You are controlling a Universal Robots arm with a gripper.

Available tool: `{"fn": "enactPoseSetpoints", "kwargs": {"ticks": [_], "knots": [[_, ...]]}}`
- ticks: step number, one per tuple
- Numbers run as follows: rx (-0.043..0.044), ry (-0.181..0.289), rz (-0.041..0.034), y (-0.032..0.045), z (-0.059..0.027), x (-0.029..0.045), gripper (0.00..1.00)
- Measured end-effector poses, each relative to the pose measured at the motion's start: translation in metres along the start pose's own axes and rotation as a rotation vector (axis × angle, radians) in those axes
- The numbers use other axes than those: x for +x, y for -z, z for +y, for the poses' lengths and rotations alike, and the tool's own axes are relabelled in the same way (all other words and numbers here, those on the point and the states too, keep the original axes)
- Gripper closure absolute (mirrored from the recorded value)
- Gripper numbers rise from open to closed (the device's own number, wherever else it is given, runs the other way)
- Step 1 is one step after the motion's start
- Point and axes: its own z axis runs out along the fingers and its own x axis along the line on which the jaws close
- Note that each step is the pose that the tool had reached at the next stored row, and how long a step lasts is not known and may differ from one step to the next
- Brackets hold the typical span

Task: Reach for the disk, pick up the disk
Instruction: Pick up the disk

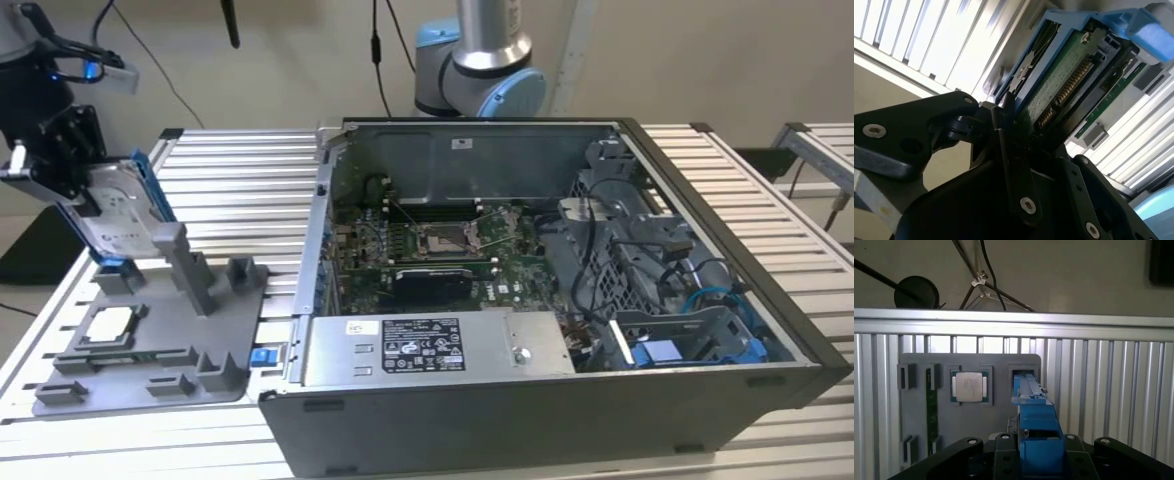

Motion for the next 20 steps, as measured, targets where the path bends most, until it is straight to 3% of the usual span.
{"fn": "enactPoseSetpoints", "kwargs": {"ticks": [20], "knots": [[-0.0001,0.000,0.0001,0.0096,0.0000,-0.0003,1.00]]}}
